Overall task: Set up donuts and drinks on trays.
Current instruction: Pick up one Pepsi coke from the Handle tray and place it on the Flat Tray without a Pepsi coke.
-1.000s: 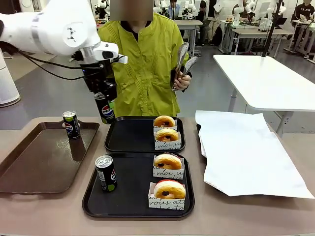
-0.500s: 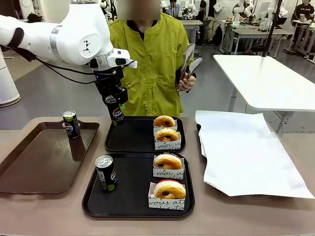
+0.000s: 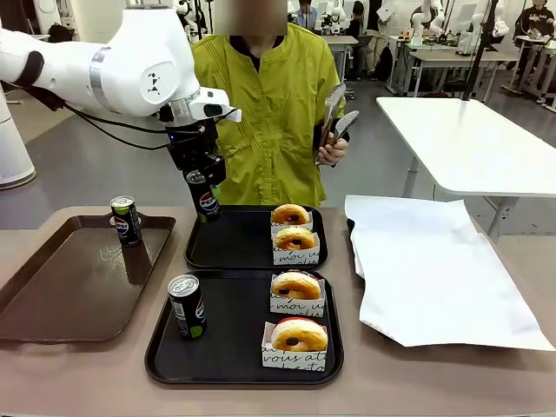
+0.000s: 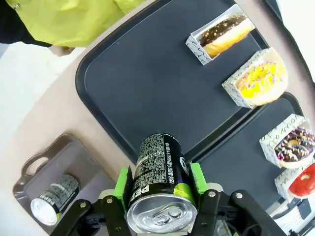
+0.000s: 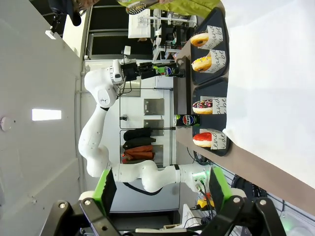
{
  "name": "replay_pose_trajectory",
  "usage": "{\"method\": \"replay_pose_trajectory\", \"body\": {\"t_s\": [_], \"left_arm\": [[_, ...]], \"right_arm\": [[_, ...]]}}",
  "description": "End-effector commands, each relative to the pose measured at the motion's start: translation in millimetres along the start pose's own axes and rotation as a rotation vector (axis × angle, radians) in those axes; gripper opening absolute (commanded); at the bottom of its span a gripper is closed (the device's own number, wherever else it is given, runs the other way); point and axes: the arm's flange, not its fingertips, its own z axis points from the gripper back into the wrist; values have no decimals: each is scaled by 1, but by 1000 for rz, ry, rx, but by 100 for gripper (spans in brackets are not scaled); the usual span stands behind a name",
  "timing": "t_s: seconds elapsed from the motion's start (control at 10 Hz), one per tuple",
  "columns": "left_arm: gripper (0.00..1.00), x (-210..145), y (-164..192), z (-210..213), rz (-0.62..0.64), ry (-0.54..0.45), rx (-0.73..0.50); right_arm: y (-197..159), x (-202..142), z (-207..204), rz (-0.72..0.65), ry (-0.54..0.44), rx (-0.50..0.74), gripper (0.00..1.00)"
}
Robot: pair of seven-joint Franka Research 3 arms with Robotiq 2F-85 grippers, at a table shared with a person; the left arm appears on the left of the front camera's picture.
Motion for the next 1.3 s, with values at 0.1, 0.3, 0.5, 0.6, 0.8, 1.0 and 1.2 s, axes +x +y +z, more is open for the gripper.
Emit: {"method": "replay_pose_trajectory", "body": {"t_s": [0.1, 0.3, 0.5, 0.6, 0.8, 1.0, 1.2], "left_arm": [[58, 50, 5, -23, 110, 15, -28], [58, 61, 9, -38, 133, 50, -23], [58, 72, 12, -59, 145, 118, -15], [58, 72, 10, -67, 147, 141, -19], [58, 67, 5, -81, 143, 156, -12], [58, 66, 4, -92, 132, 157, -6], [100, 62, -2, -98, 116, 155, 16]], "right_arm": [[0, 0, -1, 11, -10, 22, 100], [0, 0, -1, 11, -10, 22, 100], [0, 0, -1, 11, -10, 22, 100], [0, 0, -1, 11, -10, 22, 100], [0, 0, -1, 11, -10, 22, 100], [0, 0, -1, 11, -10, 22, 100], [0, 0, -1, 11, -10, 22, 100]]}}
